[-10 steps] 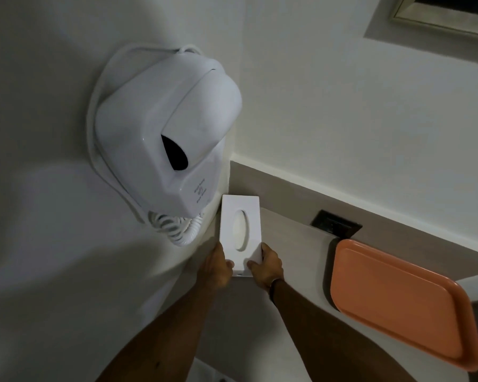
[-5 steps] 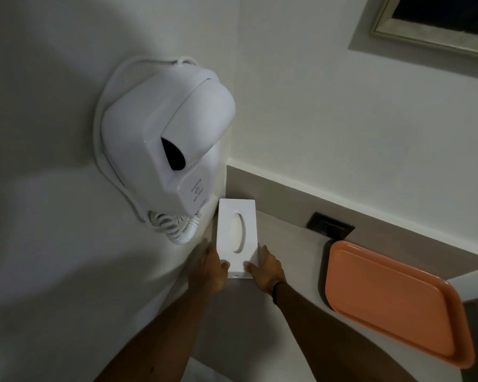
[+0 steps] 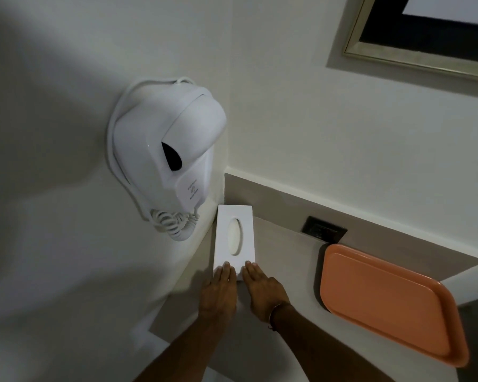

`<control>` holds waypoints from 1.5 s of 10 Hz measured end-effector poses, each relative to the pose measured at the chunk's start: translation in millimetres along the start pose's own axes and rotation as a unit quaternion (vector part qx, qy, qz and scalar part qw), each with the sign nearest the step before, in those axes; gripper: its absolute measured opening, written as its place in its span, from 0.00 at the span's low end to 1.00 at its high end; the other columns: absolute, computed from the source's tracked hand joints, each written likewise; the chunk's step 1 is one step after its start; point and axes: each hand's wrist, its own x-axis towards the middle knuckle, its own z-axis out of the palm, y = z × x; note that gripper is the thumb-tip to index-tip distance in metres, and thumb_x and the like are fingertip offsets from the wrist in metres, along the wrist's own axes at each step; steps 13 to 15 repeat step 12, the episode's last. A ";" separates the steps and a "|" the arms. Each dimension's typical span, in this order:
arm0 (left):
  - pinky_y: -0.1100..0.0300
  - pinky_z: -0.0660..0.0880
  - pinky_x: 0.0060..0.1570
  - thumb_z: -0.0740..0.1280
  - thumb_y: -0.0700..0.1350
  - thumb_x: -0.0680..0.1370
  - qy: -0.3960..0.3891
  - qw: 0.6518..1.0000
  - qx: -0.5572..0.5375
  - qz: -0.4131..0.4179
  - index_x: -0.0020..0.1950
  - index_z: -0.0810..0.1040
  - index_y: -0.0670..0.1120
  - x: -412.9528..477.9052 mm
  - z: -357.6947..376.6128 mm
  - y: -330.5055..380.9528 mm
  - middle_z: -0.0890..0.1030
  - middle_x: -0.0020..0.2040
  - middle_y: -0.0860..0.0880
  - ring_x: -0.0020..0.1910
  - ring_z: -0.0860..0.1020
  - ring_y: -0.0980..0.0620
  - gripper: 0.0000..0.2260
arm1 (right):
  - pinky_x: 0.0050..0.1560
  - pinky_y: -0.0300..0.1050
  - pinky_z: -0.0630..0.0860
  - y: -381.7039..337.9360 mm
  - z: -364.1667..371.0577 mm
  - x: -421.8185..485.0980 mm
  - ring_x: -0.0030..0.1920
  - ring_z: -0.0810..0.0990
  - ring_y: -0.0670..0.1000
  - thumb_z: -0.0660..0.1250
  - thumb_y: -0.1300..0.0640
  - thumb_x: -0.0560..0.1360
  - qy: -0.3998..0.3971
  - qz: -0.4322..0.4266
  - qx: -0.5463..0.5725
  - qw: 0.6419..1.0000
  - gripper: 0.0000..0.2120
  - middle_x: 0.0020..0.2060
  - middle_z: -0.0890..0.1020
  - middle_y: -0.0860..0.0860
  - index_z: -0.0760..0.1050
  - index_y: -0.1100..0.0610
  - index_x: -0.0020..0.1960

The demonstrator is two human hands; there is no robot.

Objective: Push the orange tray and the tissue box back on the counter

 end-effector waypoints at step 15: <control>0.52 0.61 0.76 0.56 0.42 0.81 0.019 0.993 0.077 0.091 0.80 0.46 0.43 17.9 -52.6 -91.2 0.47 0.82 0.44 0.81 0.50 0.46 0.30 | 0.78 0.47 0.53 -50.2 -14.5 38.3 0.82 0.43 0.53 0.64 0.68 0.72 0.002 -0.060 0.055 0.997 0.47 0.82 0.42 0.52 0.41 0.55 0.83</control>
